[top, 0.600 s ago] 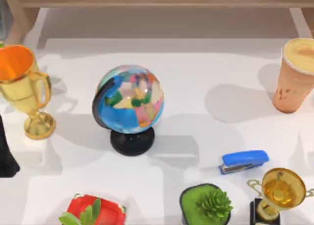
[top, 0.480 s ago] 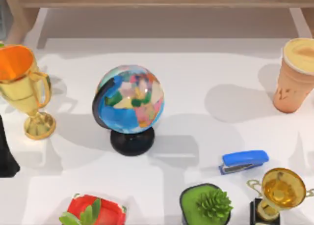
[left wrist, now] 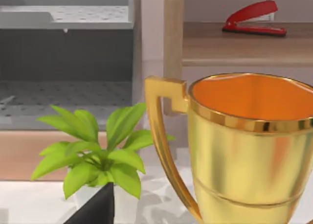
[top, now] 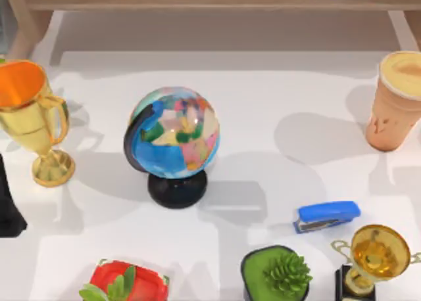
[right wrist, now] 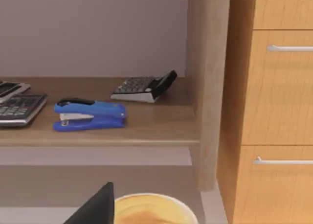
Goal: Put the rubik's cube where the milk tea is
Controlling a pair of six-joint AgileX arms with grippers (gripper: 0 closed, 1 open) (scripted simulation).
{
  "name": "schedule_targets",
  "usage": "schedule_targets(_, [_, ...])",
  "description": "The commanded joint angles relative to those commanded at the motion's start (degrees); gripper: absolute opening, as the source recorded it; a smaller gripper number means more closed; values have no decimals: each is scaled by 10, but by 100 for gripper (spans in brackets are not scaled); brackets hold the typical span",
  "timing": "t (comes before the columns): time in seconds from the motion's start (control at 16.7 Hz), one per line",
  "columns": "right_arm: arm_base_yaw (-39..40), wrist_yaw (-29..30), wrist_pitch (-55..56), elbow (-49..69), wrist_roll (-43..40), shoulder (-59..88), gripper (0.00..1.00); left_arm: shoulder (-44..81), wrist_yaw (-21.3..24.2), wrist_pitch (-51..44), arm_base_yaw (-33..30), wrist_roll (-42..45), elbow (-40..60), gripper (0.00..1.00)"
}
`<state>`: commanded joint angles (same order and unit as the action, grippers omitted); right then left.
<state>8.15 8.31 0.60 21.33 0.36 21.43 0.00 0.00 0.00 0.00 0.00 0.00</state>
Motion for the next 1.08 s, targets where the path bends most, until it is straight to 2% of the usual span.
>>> schedule_targets(0.72, [223,234,14,688,7,706,100,0,0,0,0,0,0,100])
schedule_targets(0.9, [266,279,16,823,7,843,100,0,0,0,0,0,0,100])
schedule_targets(1.08, [295,311,17,910,7,935,100,0,0,0,0,0,0,100])
